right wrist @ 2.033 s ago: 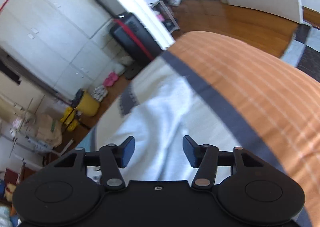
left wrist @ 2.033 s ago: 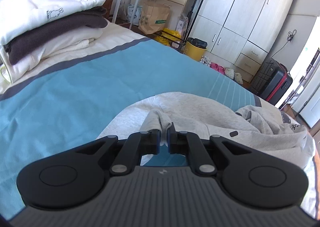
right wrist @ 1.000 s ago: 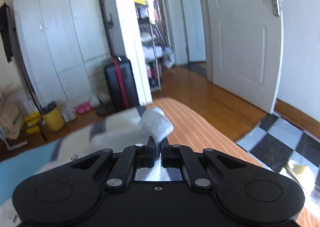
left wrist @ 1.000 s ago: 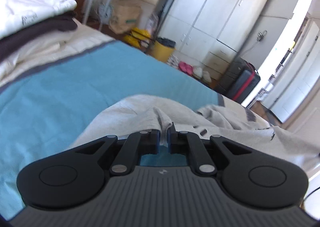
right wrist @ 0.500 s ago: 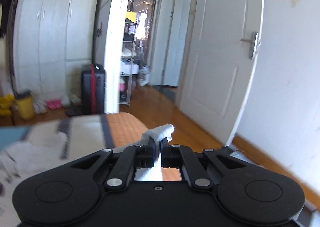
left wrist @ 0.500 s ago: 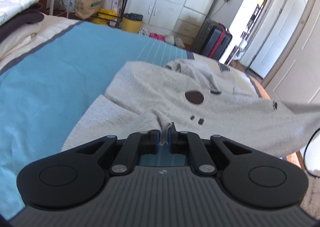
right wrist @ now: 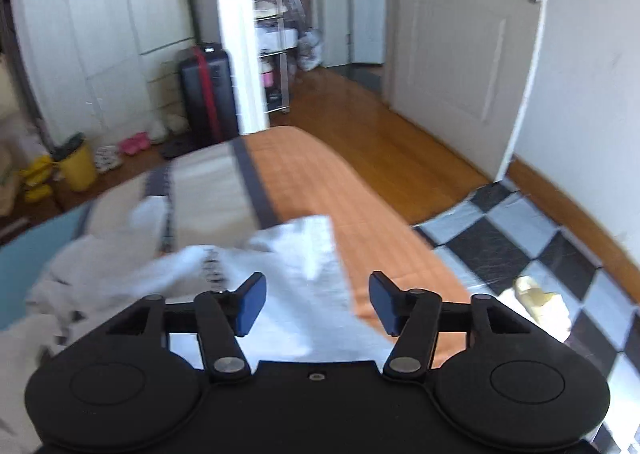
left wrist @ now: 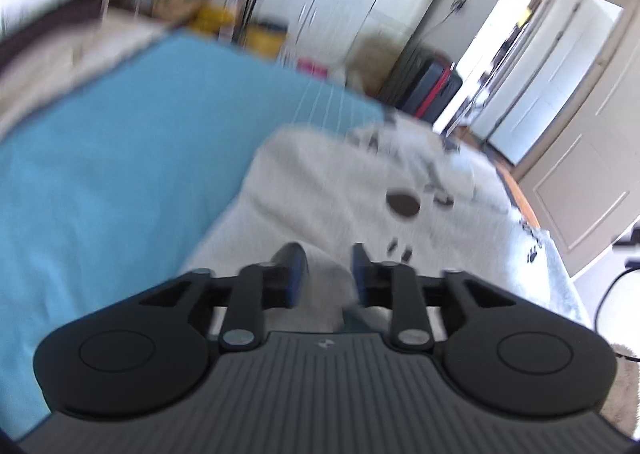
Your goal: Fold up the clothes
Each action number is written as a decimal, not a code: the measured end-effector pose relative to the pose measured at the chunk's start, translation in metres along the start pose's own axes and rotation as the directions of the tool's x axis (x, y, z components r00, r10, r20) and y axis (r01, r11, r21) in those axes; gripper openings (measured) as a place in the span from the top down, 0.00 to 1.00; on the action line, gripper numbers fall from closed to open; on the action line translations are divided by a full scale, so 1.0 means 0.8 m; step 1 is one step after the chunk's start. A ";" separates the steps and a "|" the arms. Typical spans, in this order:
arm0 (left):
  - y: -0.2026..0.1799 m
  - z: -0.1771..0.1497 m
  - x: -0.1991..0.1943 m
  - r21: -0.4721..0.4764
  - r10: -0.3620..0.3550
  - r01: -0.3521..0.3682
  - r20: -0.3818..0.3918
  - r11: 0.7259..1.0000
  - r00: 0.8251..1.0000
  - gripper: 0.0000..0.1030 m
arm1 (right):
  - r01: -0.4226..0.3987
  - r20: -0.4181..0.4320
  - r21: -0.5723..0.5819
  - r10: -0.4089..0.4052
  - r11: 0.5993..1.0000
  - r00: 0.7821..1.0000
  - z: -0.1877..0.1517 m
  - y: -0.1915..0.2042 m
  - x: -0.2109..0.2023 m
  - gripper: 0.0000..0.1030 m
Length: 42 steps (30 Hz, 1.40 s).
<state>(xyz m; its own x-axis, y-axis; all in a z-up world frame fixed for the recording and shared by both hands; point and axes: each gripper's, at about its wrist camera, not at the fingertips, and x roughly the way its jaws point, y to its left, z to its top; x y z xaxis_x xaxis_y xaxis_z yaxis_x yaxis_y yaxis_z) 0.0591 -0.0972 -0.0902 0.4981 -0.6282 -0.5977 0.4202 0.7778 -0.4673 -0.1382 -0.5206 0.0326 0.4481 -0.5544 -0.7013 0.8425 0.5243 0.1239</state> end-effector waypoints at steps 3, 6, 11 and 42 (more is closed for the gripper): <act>-0.005 0.009 -0.009 0.021 -0.006 0.005 0.055 1.000 0.998 0.54 | -0.210 -0.072 0.045 0.213 0.977 0.974 0.016 0.057 0.015 0.33; -0.010 0.018 -0.018 0.042 -0.014 0.009 0.109 0.999 0.994 0.53 | -0.357 -0.130 0.032 0.358 0.933 0.925 0.026 0.132 0.033 0.25; -0.015 0.036 0.001 0.066 0.073 -0.077 0.065 0.995 0.995 0.52 | -0.389 -0.225 0.083 0.397 0.918 0.890 0.014 0.192 0.117 0.12; -0.114 0.207 0.406 0.161 0.000 0.057 -0.333 0.985 0.943 0.32 | 0.112 -0.269 0.102 -0.080 0.989 0.960 0.016 0.028 0.301 0.44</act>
<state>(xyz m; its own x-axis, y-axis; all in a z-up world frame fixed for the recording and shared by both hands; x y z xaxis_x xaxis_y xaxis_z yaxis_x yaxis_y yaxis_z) 0.3084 -0.3754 -0.1335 0.2172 -0.5863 -0.7804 0.5647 0.7277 -0.3895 -0.0071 -0.6506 -0.1247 0.2817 -0.4000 -0.8721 0.9132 0.3906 0.1158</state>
